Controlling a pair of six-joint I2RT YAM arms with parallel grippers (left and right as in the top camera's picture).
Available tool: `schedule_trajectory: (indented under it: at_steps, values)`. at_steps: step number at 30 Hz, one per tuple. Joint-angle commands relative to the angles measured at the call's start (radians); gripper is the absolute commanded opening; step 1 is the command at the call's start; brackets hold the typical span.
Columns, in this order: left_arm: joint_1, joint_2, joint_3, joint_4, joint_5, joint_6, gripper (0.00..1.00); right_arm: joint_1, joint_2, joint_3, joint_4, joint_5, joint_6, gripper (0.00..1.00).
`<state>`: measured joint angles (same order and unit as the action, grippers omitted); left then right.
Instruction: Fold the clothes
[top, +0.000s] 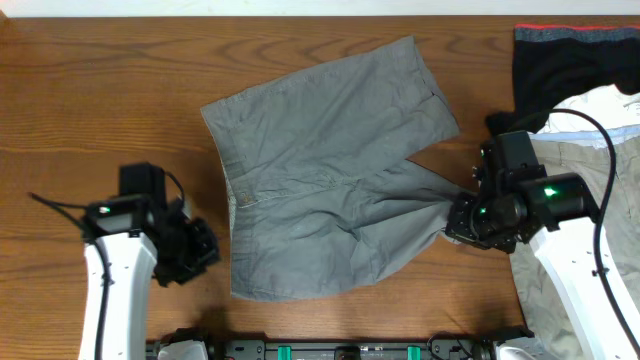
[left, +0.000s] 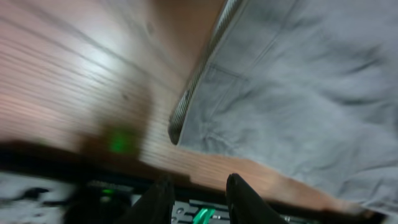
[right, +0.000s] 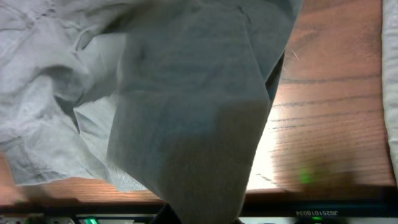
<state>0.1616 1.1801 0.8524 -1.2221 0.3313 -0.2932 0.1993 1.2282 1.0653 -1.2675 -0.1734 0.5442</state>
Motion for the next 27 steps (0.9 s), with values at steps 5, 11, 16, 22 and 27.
schedule_trajectory:
  at_steps: [5,11,16,22,27]
  values:
    - [-0.001,0.088,-0.256,0.169,0.158,-0.023,0.34,-0.01,0.01,0.015,0.011,0.032,-0.008,0.01]
    - [-0.001,0.193,-0.334,0.327,0.127,-0.031,0.4,-0.009,0.01,0.015,0.007,0.035,-0.019,0.01]
    - [-0.001,0.264,-0.334,0.357,0.123,-0.061,0.43,-0.009,0.01,0.015,0.009,0.035,-0.023,0.01]
    - [-0.001,0.303,-0.334,0.354,0.153,-0.086,0.43,-0.009,0.01,0.015,0.018,0.035,-0.029,0.01]
    - [-0.001,0.302,-0.334,0.335,0.151,-0.079,0.45,-0.009,0.01,0.015,0.021,0.035,-0.037,0.01]
